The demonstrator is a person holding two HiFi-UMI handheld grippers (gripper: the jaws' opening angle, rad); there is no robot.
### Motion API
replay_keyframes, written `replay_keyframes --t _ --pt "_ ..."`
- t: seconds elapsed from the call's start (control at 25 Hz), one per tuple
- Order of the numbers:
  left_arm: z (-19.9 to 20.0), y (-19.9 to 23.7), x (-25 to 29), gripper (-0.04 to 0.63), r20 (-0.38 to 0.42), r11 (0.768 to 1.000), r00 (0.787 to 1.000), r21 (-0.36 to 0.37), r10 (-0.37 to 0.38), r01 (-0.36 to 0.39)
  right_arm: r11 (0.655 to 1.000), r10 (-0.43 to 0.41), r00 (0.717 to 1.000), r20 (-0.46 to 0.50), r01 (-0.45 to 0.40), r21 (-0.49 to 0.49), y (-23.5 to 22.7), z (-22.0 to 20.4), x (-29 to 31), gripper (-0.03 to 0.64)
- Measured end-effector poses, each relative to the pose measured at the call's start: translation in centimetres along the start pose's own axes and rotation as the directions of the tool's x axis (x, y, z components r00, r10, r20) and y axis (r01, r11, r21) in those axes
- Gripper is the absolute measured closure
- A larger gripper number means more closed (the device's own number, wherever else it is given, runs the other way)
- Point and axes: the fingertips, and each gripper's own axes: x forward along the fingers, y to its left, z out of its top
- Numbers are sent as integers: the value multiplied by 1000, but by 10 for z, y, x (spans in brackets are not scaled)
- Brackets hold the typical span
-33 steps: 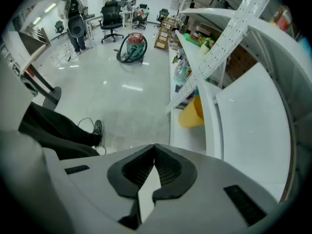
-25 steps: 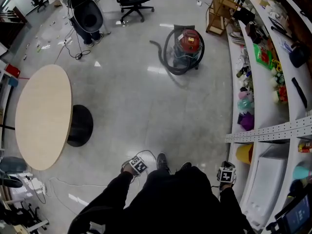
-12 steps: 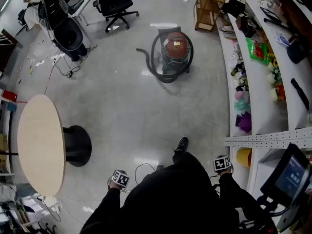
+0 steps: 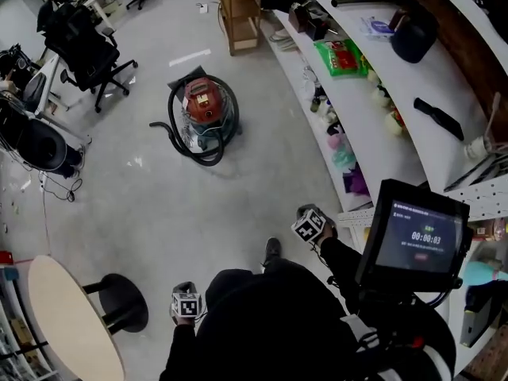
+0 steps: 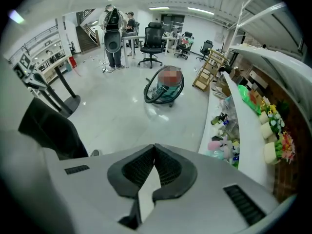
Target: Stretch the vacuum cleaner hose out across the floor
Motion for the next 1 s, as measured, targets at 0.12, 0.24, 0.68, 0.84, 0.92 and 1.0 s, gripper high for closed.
replay_keyframes --t 0.12,0.24,0.68,0.84,0.92,1.0 --pt "-4 12 11 578 -44 1000 999 -4 -12 11 1000 5 998 -64 -4 20 -8 -16 12 603" --pt "-31 32 24 578 -149 1000 989 -14 -22 20 999 -5 990 -143 12 50 -16 -35 21 603" --pt "72 169 108 578 -111 962 983 216 -148 169 945 -169 962 -213 219 242 -54 59 8 603" --pt "162 237 146 578 -21 919 997 388 -75 77 906 -239 965 -112 263 331 -59 137 28 603" --pt "226 260 133 578 104 882 994 471 -38 -16 899 -254 963 -88 269 346 -59 169 33 603" --pt "279 265 114 578 224 865 974 496 -39 -80 902 -260 962 -80 272 336 -62 189 35 603"
